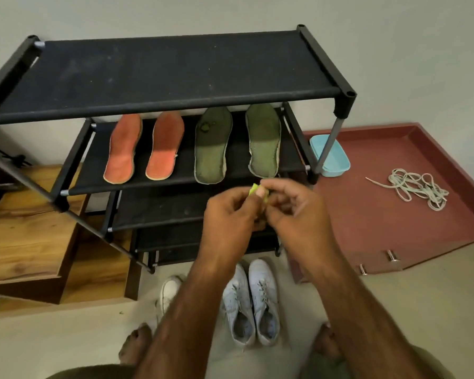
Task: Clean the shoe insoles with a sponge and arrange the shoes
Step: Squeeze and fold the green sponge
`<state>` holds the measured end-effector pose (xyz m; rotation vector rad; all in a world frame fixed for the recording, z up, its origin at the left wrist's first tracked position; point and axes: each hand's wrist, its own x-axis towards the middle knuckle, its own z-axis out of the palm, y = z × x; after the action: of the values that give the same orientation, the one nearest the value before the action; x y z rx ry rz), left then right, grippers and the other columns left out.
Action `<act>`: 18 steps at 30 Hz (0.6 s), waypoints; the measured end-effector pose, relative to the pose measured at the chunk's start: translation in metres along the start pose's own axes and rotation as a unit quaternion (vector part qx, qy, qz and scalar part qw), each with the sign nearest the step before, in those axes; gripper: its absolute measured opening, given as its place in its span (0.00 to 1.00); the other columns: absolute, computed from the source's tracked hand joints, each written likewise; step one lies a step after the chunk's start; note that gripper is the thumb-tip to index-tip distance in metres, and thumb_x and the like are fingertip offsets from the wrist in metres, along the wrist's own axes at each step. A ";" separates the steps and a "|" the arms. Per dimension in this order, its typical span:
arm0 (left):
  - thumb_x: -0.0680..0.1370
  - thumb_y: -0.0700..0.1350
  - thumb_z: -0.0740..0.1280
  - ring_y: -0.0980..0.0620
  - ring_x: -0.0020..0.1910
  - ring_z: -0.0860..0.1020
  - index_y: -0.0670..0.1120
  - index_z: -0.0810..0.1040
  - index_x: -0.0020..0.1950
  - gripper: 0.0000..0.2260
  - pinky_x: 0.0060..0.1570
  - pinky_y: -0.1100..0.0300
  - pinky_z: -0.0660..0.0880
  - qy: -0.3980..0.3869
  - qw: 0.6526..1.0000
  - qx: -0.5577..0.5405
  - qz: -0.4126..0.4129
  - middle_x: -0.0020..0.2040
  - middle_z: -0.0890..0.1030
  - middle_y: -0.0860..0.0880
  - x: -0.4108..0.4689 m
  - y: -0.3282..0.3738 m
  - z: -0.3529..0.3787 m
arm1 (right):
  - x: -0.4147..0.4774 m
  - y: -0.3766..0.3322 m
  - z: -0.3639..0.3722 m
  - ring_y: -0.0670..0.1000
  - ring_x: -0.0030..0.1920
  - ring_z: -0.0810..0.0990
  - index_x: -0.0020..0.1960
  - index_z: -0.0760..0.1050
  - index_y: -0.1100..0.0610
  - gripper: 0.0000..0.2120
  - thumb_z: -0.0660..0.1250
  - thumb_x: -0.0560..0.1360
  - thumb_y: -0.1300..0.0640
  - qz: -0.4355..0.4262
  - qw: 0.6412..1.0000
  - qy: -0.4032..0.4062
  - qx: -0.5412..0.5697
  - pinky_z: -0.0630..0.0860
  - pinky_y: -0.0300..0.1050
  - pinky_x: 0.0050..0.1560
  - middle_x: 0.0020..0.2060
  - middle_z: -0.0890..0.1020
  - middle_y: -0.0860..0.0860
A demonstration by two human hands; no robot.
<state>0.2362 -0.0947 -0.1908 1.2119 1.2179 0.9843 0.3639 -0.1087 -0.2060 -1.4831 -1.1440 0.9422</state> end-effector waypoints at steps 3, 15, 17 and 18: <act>0.85 0.44 0.62 0.41 0.51 0.85 0.45 0.86 0.53 0.12 0.55 0.41 0.82 -0.019 0.999 0.009 -0.032 0.48 0.87 0.44 -0.050 -0.012 -0.013 | -0.051 0.003 0.001 0.47 0.46 0.86 0.57 0.84 0.47 0.15 0.74 0.76 0.64 0.051 0.998 -0.041 0.014 0.85 0.51 0.52 0.43 0.86 0.47; 0.82 0.42 0.68 0.45 0.44 0.86 0.39 0.84 0.48 0.08 0.47 0.46 0.84 0.097 0.987 -0.093 -0.088 0.43 0.86 0.42 -0.171 -0.021 -0.036 | -0.172 -0.017 0.021 0.46 0.44 0.87 0.46 0.86 0.51 0.08 0.73 0.77 0.63 0.081 0.996 0.037 0.020 0.85 0.47 0.47 0.40 0.87 0.45; 0.83 0.43 0.67 0.44 0.44 0.86 0.40 0.84 0.50 0.08 0.47 0.42 0.84 0.109 0.985 -0.099 -0.091 0.44 0.86 0.42 -0.178 -0.019 -0.040 | -0.177 -0.026 0.020 0.48 0.43 0.87 0.47 0.85 0.53 0.08 0.71 0.78 0.64 0.105 0.992 0.033 0.062 0.86 0.48 0.46 0.40 0.88 0.48; 0.83 0.43 0.66 0.42 0.45 0.86 0.40 0.83 0.51 0.08 0.47 0.41 0.84 0.123 0.983 -0.100 -0.086 0.44 0.86 0.42 -0.179 -0.019 -0.040 | -0.179 -0.029 0.021 0.49 0.43 0.87 0.47 0.85 0.54 0.07 0.70 0.78 0.65 0.114 0.990 0.030 0.079 0.86 0.48 0.45 0.40 0.88 0.49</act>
<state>0.1724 -0.2673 -0.1822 0.8298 1.3560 1.1202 0.2937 -0.2748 -0.1805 -1.5235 -0.8481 1.1101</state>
